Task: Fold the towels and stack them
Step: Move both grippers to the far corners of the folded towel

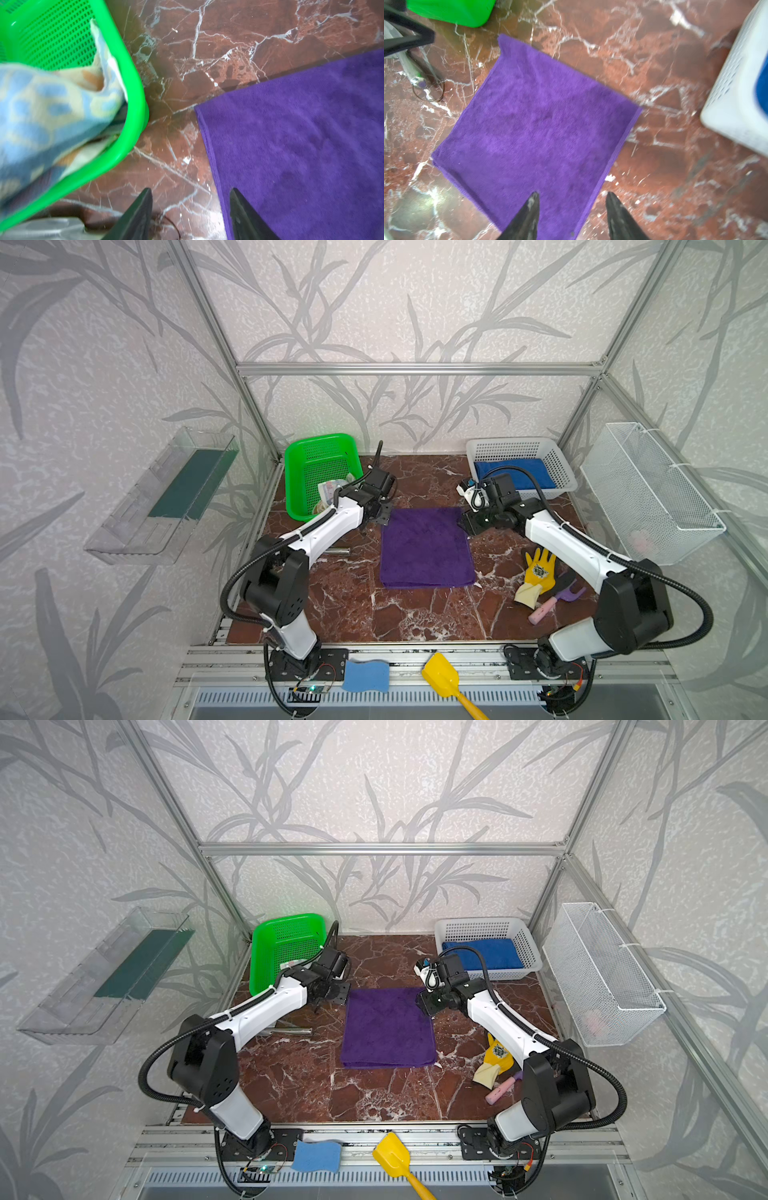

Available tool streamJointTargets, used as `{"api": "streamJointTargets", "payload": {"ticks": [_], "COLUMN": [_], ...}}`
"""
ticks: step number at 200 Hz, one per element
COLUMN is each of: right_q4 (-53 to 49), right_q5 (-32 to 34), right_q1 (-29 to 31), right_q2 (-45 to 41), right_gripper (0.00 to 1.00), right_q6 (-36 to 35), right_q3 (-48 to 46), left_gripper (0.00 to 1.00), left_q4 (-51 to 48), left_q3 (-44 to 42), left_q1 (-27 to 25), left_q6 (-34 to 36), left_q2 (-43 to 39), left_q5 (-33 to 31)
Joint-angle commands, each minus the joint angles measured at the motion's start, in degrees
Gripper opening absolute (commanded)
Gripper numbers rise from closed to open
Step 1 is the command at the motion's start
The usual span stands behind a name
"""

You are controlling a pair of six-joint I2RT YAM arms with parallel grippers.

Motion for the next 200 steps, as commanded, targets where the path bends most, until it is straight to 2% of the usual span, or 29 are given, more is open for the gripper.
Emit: {"api": "streamJointTargets", "payload": {"ticks": [1, 20, 55, 76, 110, 152, 200], "right_q4": [0.6, -1.7, -6.5, -13.1, -22.6, -23.4, -25.2], "right_q5": [-3.5, -2.2, 0.4, 1.7, 3.2, 2.6, 3.6], "right_q1": [-1.1, -1.1, -1.9, -2.2, -2.6, -3.2, -3.5], "right_q2": [3.6, 7.0, 15.6, 21.9, 31.8, 37.2, 41.1], "right_gripper": [0.53, 0.54, 0.55, 0.54, 0.54, 0.54, 0.53], "right_q6": [-12.4, -20.3, -28.0, -31.7, -35.6, -38.1, -40.2], "right_q3": [3.6, 7.4, 16.3, 23.7, 34.6, 39.3, 43.6], "left_gripper": [0.60, 0.61, 0.61, 0.61, 0.61, 0.61, 0.59], "left_q4": [-2.0, -3.3, -6.9, -9.6, -12.7, -13.4, -16.7], "left_q3": [5.4, 10.0, 19.3, 24.5, 29.1, 29.9, 33.1], "left_q1": [0.4, 1.0, 2.2, 2.7, 3.9, 4.9, 5.3], "left_q6": [5.3, 7.7, 11.1, 12.4, 12.8, 14.9, 17.4], "left_q2": [5.6, 10.3, 18.5, 22.6, 26.2, 27.6, 30.9], "left_q5": [3.9, 3.8, 3.7, 4.8, 7.6, 10.3, 9.5]}}
